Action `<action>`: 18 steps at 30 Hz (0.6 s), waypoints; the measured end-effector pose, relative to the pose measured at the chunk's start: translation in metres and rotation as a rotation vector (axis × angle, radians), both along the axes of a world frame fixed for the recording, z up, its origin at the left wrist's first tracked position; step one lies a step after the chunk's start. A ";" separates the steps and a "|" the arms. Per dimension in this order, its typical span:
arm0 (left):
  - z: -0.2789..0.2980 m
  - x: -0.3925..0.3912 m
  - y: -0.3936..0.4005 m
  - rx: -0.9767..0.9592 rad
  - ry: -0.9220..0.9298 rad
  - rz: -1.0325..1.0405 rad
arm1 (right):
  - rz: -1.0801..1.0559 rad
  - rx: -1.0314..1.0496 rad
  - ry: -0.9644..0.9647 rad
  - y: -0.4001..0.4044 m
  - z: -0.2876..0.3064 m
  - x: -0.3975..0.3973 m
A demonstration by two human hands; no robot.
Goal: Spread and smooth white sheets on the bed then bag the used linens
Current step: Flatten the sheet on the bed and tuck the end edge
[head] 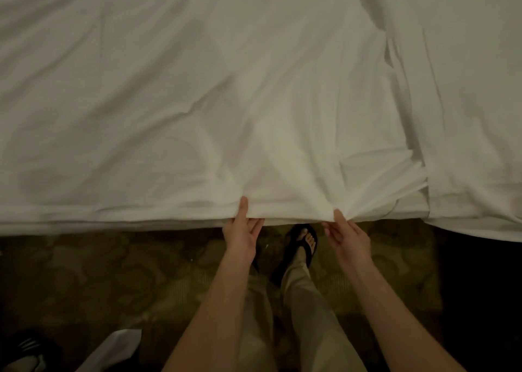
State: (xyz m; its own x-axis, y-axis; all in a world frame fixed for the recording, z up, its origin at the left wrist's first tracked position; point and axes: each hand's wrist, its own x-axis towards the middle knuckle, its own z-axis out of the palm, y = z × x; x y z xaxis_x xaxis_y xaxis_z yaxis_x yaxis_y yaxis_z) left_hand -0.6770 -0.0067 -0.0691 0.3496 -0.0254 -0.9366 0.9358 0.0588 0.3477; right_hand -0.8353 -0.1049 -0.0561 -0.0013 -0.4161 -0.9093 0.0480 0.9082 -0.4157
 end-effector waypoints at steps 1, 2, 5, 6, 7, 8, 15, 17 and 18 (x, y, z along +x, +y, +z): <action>0.000 -0.002 0.005 0.003 0.001 -0.007 | -0.026 0.010 -0.010 -0.002 0.000 0.004; -0.001 -0.002 0.009 0.009 -0.008 -0.031 | -0.060 0.023 -0.022 -0.005 0.000 0.008; 0.003 0.009 0.006 -0.023 -0.057 -0.042 | -0.216 0.085 -0.117 -0.023 0.001 0.027; 0.005 0.015 0.004 -0.033 -0.071 -0.017 | -0.261 0.076 -0.121 -0.030 0.002 0.034; 0.007 0.020 0.001 -0.056 -0.084 0.018 | -0.295 0.048 -0.112 -0.036 0.003 0.040; 0.008 0.022 0.001 -0.088 -0.088 0.047 | -0.315 0.010 -0.110 -0.041 0.005 0.044; 0.000 0.009 0.028 -0.044 0.052 0.012 | -0.437 0.053 -0.021 -0.009 -0.005 0.032; 0.000 0.023 0.019 -0.122 0.023 0.104 | -0.436 0.057 -0.080 -0.010 -0.004 0.043; 0.003 0.031 0.015 -0.155 -0.003 0.144 | -0.410 0.043 -0.112 -0.012 -0.002 0.049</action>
State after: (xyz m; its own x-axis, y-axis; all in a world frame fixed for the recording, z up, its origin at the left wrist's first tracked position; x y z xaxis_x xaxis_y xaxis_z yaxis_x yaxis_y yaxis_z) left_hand -0.6464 0.0084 -0.0665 0.3632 -0.1186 -0.9241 0.9125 0.2454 0.3272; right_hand -0.7864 -0.1164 -0.0585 -0.0588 -0.3637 -0.9296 0.4518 0.8208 -0.3497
